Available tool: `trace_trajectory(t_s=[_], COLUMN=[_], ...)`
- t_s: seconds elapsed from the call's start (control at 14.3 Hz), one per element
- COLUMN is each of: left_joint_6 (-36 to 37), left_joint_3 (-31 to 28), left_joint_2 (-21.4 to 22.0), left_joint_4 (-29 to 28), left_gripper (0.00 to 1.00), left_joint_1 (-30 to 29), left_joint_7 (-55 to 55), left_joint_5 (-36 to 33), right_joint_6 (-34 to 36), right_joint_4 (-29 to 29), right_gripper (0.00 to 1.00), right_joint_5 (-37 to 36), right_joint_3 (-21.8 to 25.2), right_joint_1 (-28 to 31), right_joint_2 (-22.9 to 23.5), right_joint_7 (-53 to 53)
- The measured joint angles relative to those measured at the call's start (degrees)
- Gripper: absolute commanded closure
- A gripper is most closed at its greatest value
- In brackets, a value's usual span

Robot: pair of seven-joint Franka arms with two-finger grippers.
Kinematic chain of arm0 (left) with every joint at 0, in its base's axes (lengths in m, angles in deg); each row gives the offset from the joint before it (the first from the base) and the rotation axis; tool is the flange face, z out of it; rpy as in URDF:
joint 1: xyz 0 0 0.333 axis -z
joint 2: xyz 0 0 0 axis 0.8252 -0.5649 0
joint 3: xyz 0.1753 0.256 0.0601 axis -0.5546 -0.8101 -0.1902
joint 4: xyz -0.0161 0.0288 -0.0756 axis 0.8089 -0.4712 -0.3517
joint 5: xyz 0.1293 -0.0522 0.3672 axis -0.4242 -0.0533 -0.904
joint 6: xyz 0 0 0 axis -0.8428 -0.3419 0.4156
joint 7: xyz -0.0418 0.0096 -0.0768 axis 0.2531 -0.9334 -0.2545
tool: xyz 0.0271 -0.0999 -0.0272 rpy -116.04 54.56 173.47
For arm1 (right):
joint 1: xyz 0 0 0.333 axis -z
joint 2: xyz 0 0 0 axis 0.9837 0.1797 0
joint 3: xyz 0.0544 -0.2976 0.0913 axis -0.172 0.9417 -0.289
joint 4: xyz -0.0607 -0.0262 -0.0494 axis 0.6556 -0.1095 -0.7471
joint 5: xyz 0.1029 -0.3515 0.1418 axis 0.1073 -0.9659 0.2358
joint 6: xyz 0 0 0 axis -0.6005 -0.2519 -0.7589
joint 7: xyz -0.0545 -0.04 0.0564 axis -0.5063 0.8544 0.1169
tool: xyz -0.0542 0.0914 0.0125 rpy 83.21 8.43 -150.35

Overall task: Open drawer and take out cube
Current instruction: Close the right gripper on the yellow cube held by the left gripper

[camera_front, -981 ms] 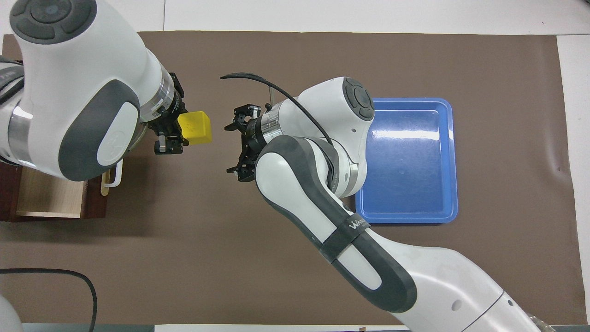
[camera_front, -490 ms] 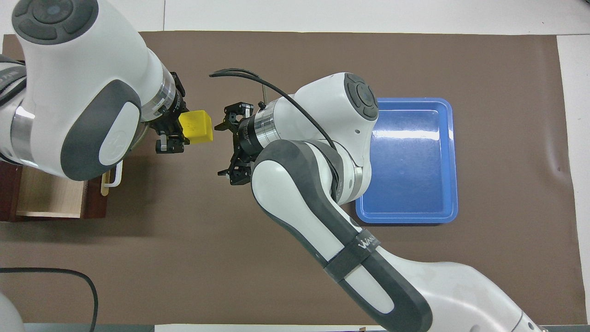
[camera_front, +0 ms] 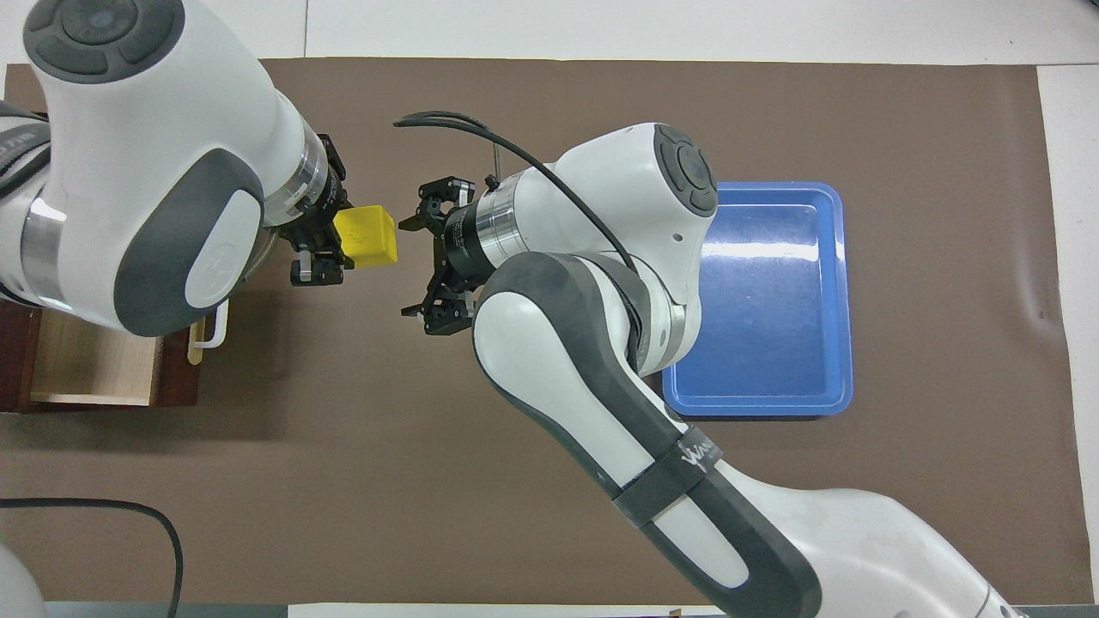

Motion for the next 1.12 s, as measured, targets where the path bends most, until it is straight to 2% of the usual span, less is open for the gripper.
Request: trace_trajectory(t_s=[0.56,1.12], left_joint_6=[-0.1,0.2], left_joint_3=[0.0,0.0], left_joint_2=[0.0,0.0], left_joint_4=[0.0,-0.1], left_gripper=[1.00,1.00], left_joint_1=[0.0,0.1], left_joint_7=[0.0,0.0], left_joint_5=[0.0,0.0], right_joint_6=[0.0,0.1], right_joint_4=[-5.4,-6.4], right_gripper=[0.00,0.00], right_joint_5=[0.0,-0.9], right_joint_3=[-0.1,-0.1], right_joint_1=[-0.4,-1.2], right_joint_2=[3.8,4.4], right_joint_7=[0.9,1.0])
